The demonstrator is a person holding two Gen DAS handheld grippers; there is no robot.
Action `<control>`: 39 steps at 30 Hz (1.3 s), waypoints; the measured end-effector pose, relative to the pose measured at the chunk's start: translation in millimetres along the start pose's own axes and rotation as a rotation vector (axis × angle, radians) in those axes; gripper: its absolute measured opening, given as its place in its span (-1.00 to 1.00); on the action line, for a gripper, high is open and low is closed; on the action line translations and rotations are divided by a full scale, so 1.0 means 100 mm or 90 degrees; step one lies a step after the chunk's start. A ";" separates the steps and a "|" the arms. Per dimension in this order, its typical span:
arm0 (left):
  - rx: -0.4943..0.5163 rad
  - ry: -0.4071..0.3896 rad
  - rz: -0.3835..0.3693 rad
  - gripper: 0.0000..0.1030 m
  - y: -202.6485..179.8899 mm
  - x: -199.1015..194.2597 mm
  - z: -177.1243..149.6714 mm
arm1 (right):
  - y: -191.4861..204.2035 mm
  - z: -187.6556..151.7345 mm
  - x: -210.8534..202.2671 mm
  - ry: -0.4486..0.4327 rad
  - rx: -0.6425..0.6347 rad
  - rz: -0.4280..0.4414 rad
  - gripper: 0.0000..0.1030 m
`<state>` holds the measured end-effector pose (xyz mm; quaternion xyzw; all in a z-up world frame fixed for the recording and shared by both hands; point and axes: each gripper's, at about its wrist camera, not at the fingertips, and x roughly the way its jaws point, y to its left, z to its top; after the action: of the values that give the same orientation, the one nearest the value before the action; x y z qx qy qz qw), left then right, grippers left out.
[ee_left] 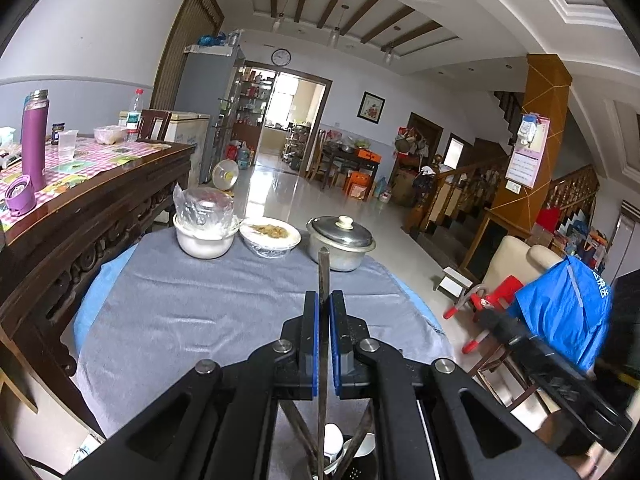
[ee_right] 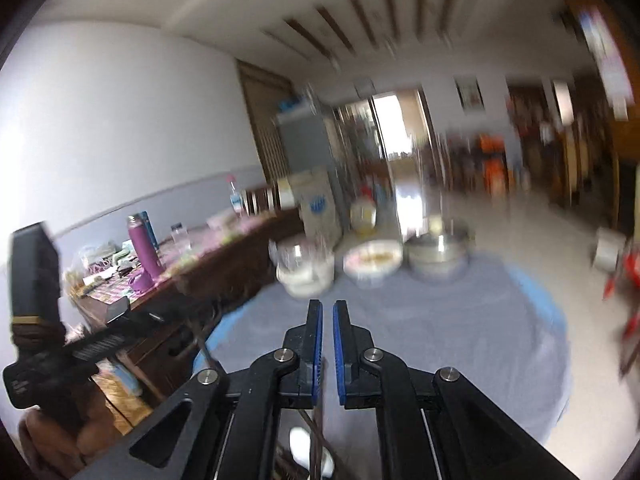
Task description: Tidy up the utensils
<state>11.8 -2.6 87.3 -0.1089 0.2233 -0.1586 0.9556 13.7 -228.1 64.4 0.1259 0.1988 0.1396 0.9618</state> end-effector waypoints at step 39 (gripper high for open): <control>0.013 0.040 0.012 -0.89 0.24 -0.17 -0.21 | 0.43 -0.24 0.20 0.029 -0.127 0.013 -0.84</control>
<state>-6.6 22.6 68.8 -0.0920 0.2523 -0.1552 0.9507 11.9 -177.0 49.0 0.0284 0.2045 0.1716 0.9633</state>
